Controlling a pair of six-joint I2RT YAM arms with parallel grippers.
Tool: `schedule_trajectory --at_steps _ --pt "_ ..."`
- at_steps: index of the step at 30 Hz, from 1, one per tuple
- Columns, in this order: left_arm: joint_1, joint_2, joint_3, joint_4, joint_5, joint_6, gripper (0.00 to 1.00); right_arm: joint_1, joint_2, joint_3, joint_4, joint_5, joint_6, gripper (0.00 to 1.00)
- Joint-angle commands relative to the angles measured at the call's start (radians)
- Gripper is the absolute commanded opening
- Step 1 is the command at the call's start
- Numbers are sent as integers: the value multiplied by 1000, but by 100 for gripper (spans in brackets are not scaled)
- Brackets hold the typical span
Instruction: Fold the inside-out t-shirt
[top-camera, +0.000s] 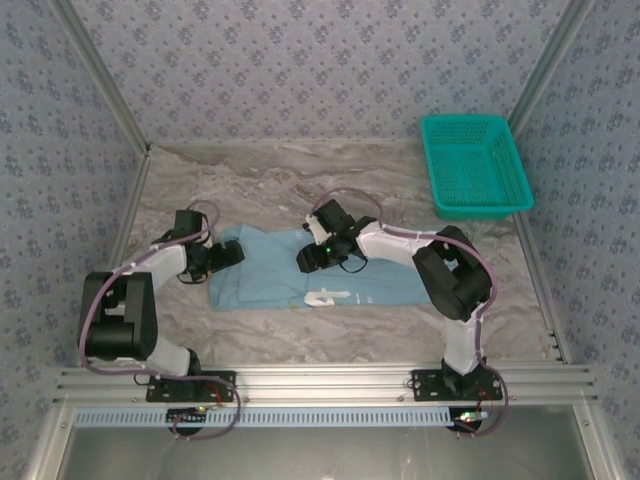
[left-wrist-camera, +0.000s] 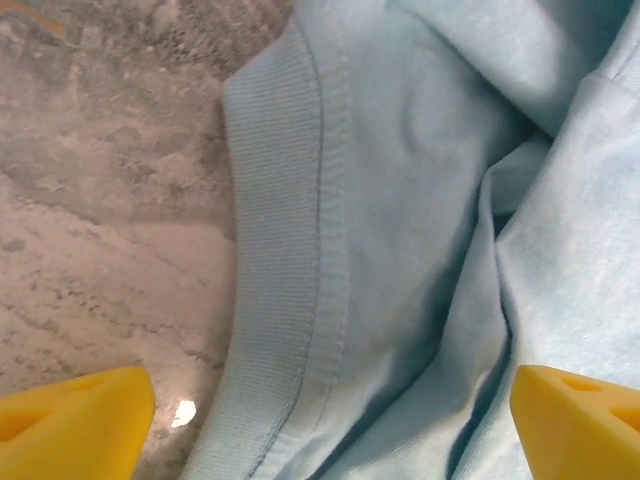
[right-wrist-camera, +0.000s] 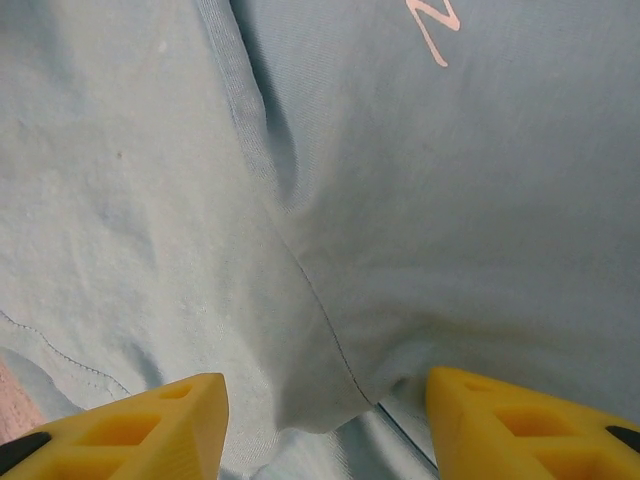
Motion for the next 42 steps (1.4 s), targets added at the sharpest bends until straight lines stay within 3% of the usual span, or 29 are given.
schedule_trajectory --at_steps 1,14,21,32,35,38,42 --pt "-37 34 -20 55 104 34 87 -2 29 4 8 -20 29 56" --pt "-83 31 -34 93 159 46 62 1 44 27 -11 -14 35 55" --pt "-87 29 -52 163 185 36 40 5 53 31 -13 -10 38 55" --pt "-126 71 -35 206 202 40 23 6 49 37 -24 1 40 54" --pt "-128 64 -21 165 127 43 20 6 45 39 -32 2 38 54" --pt "-136 47 -4 101 13 40 27 6 44 39 -33 2 38 54" --pt "-136 0 -23 96 -30 20 35 7 50 39 -30 1 39 54"
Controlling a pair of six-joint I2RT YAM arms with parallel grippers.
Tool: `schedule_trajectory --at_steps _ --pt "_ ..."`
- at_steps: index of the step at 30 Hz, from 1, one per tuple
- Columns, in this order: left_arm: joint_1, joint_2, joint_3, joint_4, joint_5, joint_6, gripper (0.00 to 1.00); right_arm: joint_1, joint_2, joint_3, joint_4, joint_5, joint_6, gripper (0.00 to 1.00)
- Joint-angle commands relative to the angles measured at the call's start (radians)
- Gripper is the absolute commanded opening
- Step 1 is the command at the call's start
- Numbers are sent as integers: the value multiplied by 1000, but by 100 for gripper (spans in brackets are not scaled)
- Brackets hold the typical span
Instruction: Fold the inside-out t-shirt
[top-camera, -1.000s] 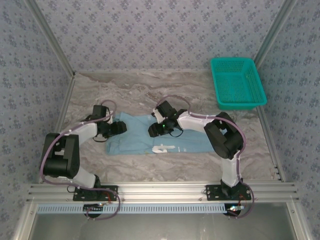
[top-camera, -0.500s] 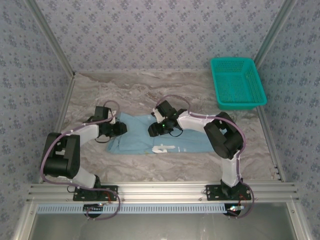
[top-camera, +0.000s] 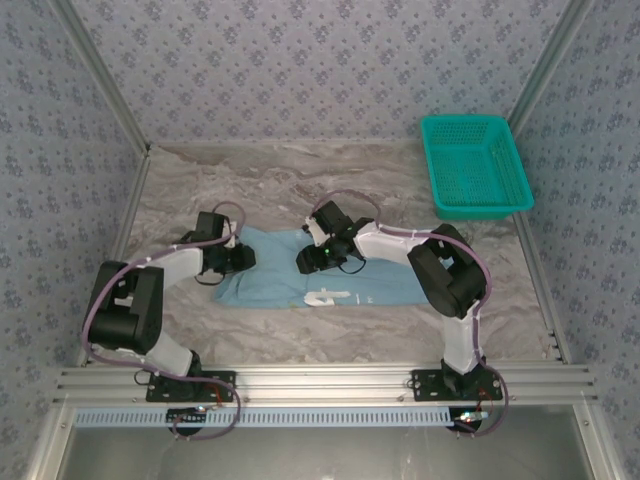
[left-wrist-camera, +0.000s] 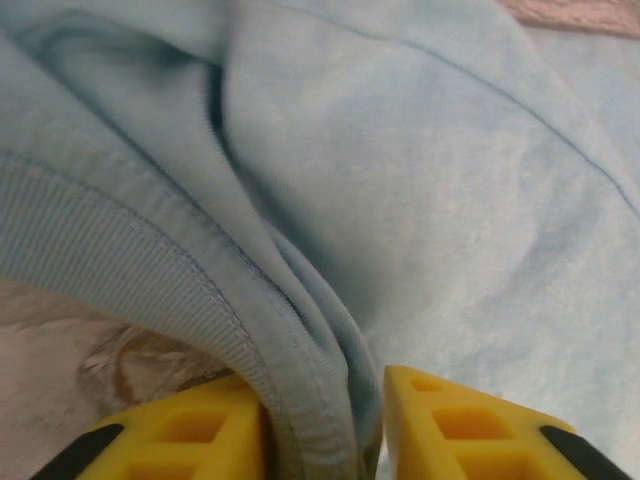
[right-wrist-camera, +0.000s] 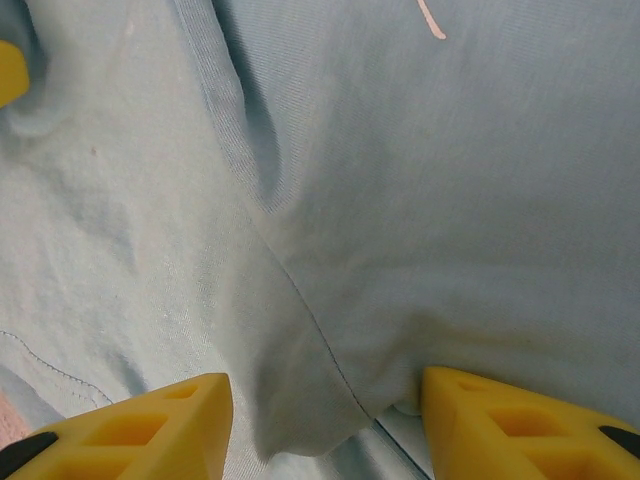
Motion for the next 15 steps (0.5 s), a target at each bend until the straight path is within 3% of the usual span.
schedule_trajectory --at_steps 1,6,15 --pt "0 -59 -3 -49 -86 -14 37 6 21 31 -32 9 16 54" --pt "0 -99 -13 -58 -126 -6 45 6 28 31 -31 7 16 54" --pt "-26 27 36 -77 -64 27 62 6 22 26 -38 12 15 54"
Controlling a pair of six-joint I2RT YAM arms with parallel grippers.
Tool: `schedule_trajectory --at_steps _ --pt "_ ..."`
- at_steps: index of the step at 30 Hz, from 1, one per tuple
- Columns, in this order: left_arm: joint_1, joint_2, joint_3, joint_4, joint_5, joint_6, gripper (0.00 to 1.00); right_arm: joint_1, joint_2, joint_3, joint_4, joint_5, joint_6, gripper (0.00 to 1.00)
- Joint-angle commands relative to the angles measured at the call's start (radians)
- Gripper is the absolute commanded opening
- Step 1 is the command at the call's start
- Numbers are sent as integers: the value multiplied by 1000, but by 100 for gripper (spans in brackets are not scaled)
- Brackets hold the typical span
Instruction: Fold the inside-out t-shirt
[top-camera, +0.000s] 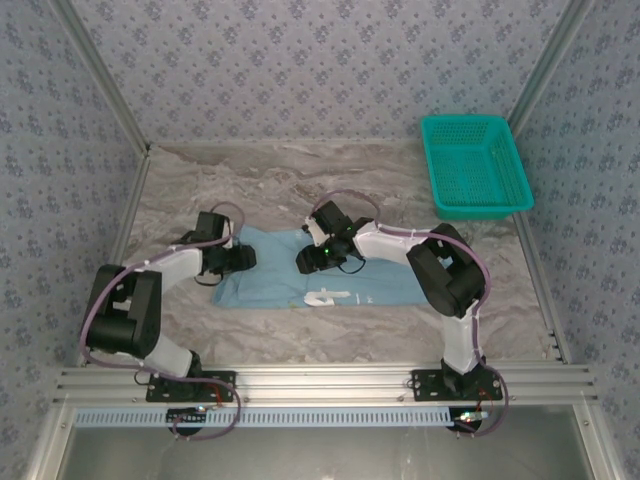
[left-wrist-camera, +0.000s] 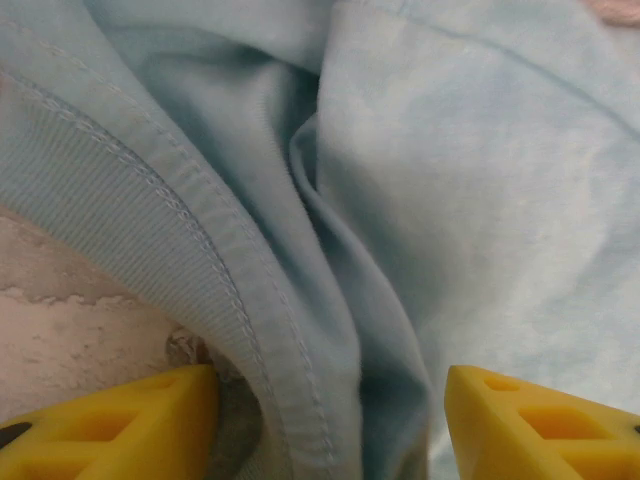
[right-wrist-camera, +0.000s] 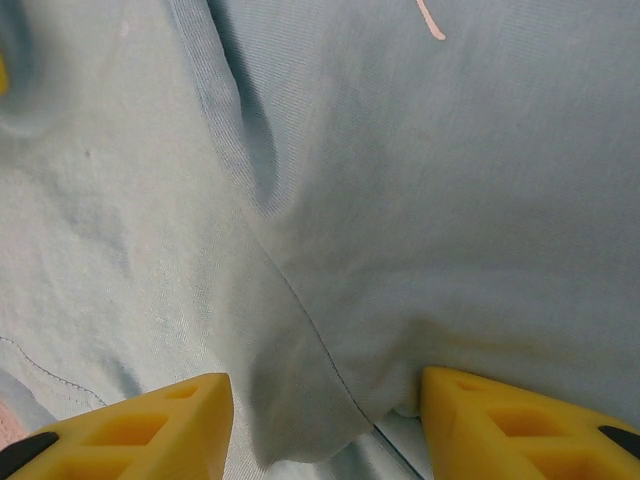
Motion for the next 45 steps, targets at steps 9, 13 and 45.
schedule_trajectory --at_steps 9,13,45 --pt "-52 71 36 -16 56 18 30 6 19 23 -36 10 16 54" --pt "-50 59 41 -2 48 24 14 6 8 28 -47 10 12 54" --pt "-170 -231 228 -323 -18 -417 0 -234 -353 -55 -261 172 -128 55"
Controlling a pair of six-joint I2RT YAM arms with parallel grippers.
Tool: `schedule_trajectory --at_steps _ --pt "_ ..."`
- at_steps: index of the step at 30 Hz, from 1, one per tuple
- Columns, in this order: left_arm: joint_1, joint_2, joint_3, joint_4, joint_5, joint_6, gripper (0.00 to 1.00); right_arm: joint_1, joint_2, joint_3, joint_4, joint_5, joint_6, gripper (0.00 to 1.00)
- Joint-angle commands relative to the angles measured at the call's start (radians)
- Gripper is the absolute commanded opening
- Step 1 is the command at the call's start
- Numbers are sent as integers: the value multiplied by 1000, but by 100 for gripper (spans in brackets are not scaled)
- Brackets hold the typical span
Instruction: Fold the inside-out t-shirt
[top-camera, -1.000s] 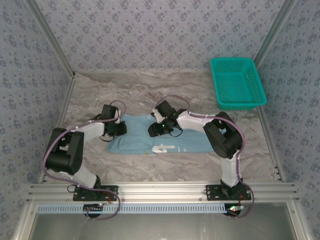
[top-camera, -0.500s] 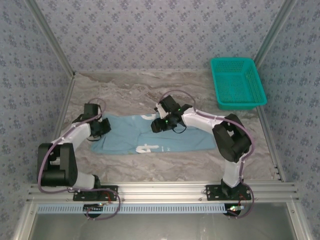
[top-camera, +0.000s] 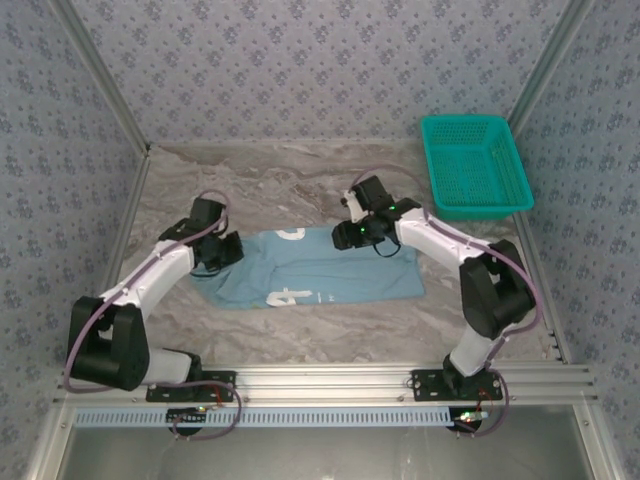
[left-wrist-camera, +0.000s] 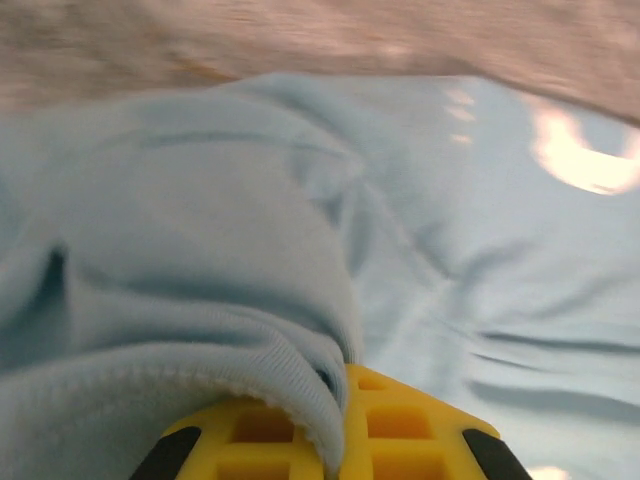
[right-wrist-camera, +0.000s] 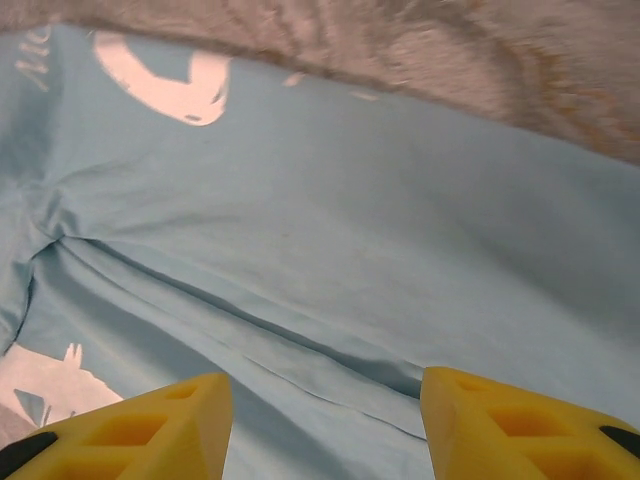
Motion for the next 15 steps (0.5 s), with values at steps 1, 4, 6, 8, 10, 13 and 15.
schedule_trajectory --at_steps 1,4,6,8,10,13,15 --pt "-138 -25 87 22 18 -211 0 -57 -91 -53 -56 49 -34 55" --pt "-268 47 160 74 -11 -341 0 -124 -133 -76 -104 68 -17 55" --pt "-347 130 241 91 -35 -390 0 -170 -164 -104 -112 82 -8 55" --pt "-415 214 326 100 -69 -413 0 -212 -195 -126 -151 89 -4 55" --pt "-469 303 406 110 -94 -434 0 -252 -229 -142 -168 93 -2 55" --pt "-521 443 530 118 -86 -441 0 -291 -274 -165 -183 90 10 55" --pt "-537 529 602 113 -68 -435 0 -303 -297 -184 -184 86 24 55"
